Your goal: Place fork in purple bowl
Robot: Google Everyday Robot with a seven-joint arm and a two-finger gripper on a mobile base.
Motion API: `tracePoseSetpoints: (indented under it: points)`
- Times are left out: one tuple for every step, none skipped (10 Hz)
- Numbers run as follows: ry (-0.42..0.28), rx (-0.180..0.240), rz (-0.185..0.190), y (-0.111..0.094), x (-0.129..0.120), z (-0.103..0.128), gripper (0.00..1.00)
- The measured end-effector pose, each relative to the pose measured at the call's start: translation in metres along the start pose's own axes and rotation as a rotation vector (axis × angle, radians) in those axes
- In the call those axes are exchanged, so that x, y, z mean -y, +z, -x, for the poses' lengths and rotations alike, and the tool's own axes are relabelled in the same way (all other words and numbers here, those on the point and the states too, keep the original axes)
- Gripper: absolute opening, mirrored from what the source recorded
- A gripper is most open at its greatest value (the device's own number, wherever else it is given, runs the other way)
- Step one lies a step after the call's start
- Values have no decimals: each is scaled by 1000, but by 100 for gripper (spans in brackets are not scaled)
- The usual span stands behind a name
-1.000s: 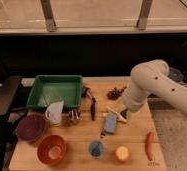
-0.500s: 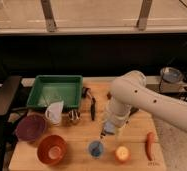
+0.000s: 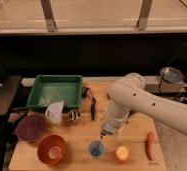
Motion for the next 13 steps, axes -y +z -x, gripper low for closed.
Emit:
tracePoseSetpoints:
  points:
    - [-10, -6, -4, 5, 4, -3, 65]
    - [-20, -14, -7, 8, 9, -4, 65]
    - [-21, -19, -8, 11, 13, -7, 65]
    - [-22, -20, -8, 15, 17, -11, 65]
    - [-22, -19, -8, 21, 21, -15, 65]
    - [-22, -10, -8, 29, 25, -19, 65]
    - [-20, -2, -6, 35, 27, -22, 65]
    - [-19, 6, -4, 40, 28, -23, 65]
    - [-18, 20, 3, 49, 28, -23, 65]
    - [-20, 40, 11, 59, 30, -22, 65]
    - [-18, 51, 15, 65, 30, -22, 65]
    - [-13, 67, 20, 72, 29, -21, 65]
    - [-15, 81, 25, 78, 28, -18, 65]
